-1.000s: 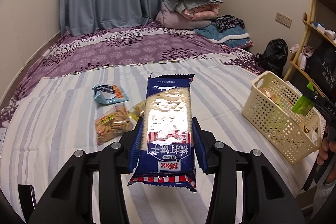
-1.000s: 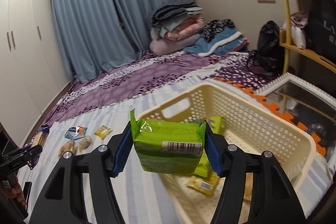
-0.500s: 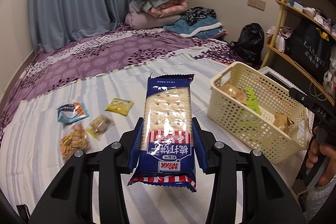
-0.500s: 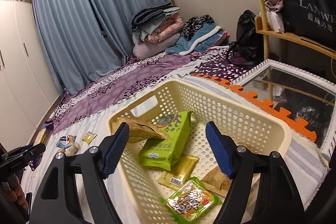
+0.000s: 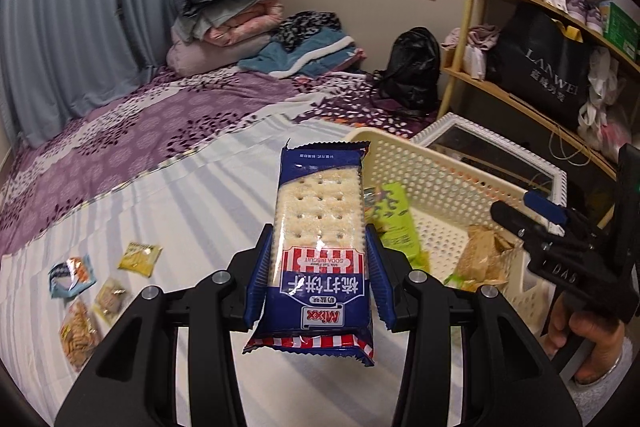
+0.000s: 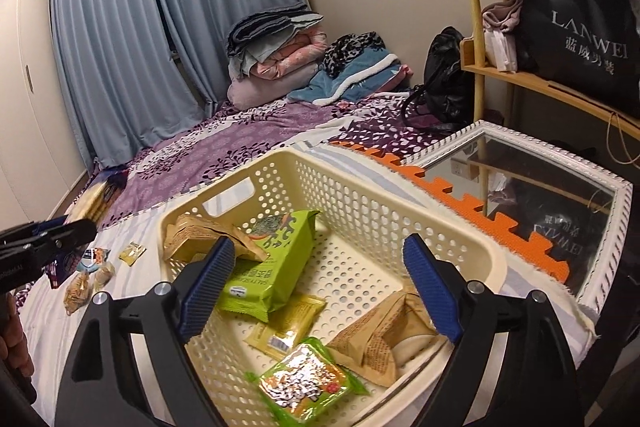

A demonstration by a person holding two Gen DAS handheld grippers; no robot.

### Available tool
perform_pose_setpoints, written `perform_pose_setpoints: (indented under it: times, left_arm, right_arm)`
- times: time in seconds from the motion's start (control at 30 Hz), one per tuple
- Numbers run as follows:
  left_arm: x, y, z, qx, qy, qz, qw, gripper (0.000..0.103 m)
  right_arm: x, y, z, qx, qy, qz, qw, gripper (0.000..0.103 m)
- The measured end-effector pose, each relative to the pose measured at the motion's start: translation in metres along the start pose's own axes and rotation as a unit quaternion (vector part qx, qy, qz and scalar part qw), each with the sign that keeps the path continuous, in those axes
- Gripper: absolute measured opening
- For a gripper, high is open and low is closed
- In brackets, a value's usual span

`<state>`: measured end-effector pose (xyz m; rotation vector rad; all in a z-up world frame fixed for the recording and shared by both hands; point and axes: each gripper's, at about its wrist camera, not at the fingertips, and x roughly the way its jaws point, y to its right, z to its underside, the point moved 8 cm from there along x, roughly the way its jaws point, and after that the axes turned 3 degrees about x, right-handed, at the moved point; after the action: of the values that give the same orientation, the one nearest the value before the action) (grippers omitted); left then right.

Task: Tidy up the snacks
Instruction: 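Lower the cracker packet into the basket and open the left gripper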

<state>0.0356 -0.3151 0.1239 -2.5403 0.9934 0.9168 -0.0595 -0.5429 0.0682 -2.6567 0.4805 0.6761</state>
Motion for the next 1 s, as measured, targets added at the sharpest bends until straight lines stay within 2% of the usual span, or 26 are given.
perform_pose_setpoints:
  times: [0.27, 0.3, 0.37, 0.4, 0.6, 1.0]
  left_arm:
    - [0.031, 0.042, -0.021, 0.013, -0.002, 0.044, 0.999, 0.045]
    - [0.034, 0.048, -0.023, 0.014, 0.0, 0.049, 0.9987, 0.047]
    - [0.039, 0.056, -0.027, 0.016, 0.001, 0.056, 0.9983, 0.075]
    - [0.039, 0.058, -0.029, 0.014, 0.007, 0.054, 0.9984, 0.093]
    - [0.041, 0.051, -0.025, 0.008, -0.001, 0.044, 0.999, 0.094]
    - [0.028, 0.017, -0.013, -0.02, -0.004, 0.024, 0.9995, 0.094]
  right_arm:
    - [0.0, 0.015, 0.0, 0.007, 0.0, 0.017, 1.0, 0.086]
    - [0.0, 0.016, 0.0, 0.007, 0.001, 0.019, 1.0, 0.086]
    - [0.0, 0.02, 0.0, 0.008, 0.0, 0.023, 1.0, 0.086]
    - [0.0, 0.021, 0.001, 0.009, -0.001, 0.025, 1.0, 0.086]
    - [0.002, 0.024, 0.0, 0.01, -0.003, 0.03, 0.999, 0.086]
    - [0.0, 0.002, -0.002, -0.016, -0.004, 0.037, 0.999, 0.087]
